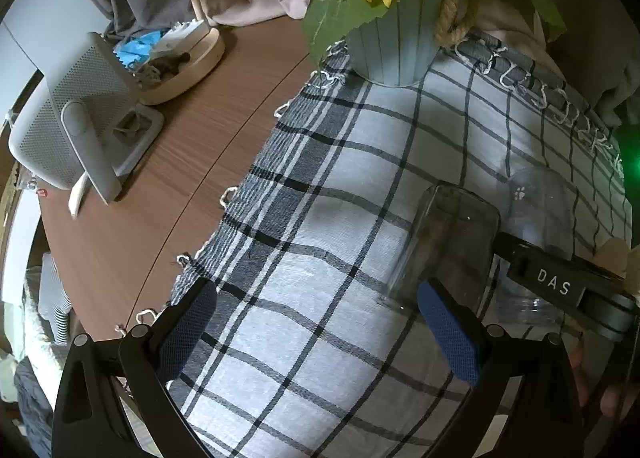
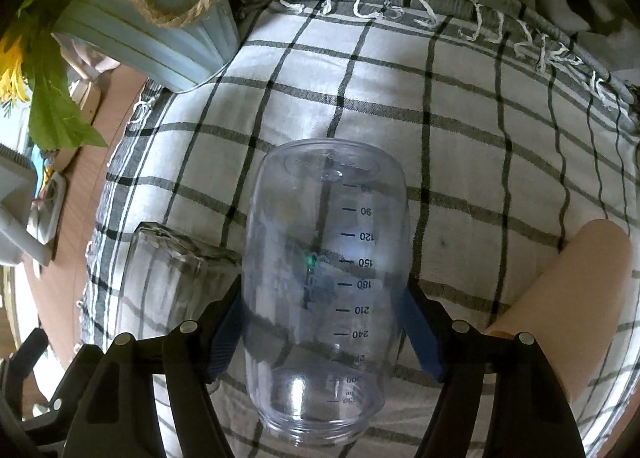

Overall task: Flip cup upside down
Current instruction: 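Lift the clear measuring cup with the right gripper and rotate it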

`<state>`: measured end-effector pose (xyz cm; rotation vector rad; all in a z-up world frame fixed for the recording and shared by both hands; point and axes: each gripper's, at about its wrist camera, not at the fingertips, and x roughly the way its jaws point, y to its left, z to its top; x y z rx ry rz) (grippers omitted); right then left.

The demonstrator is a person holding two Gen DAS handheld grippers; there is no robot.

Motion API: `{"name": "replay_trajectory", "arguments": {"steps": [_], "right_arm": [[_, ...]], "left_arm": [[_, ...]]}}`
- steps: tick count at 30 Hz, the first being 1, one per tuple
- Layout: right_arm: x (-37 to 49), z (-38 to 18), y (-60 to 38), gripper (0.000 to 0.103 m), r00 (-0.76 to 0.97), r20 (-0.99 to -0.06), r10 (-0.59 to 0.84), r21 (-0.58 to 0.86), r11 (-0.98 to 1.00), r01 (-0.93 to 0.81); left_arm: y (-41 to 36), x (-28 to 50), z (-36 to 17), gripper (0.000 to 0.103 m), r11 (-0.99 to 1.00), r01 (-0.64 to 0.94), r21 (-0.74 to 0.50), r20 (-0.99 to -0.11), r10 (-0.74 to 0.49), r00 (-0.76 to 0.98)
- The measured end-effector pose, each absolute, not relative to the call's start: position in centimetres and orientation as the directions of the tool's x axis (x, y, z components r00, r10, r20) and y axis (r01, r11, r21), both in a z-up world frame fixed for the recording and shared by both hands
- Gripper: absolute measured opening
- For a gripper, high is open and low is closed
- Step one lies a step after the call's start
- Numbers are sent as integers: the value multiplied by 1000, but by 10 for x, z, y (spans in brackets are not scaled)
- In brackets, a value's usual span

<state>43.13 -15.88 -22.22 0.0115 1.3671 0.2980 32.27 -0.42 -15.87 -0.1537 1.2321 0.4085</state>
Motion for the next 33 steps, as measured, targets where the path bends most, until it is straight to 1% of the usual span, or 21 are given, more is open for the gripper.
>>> {"name": "replay_trajectory", "arguments": {"steps": [5, 12, 20, 25, 28, 33], "right_arm": [[421, -212, -165, 71, 216, -953, 214, 177, 968, -177], [402, -169, -174, 71, 309, -930, 200, 161, 976, -146], [348, -129, -169, 71, 369, -912, 178, 174, 984, -44], [309, -134, -149, 71, 346, -921, 179, 201, 979, 30], [289, -145, -138, 71, 323, -930, 178, 210, 976, 64], [263, -167, -118, 71, 270, -947, 175, 206, 974, 93]], "left_arm": [[-5, 317, -150, 102, 928, -359, 101, -931, 215, 294], [4, 303, -129, 102, 952, -302, 56, -918, 168, 359], [35, 282, -123, 102, 983, -180, 41, -920, 108, 376], [58, 268, -128, 102, 990, -125, 62, -922, 104, 373], [69, 260, -136, 102, 994, -92, 58, -931, 87, 354], [81, 245, -157, 102, 996, -29, 86, -946, 91, 311]]}}
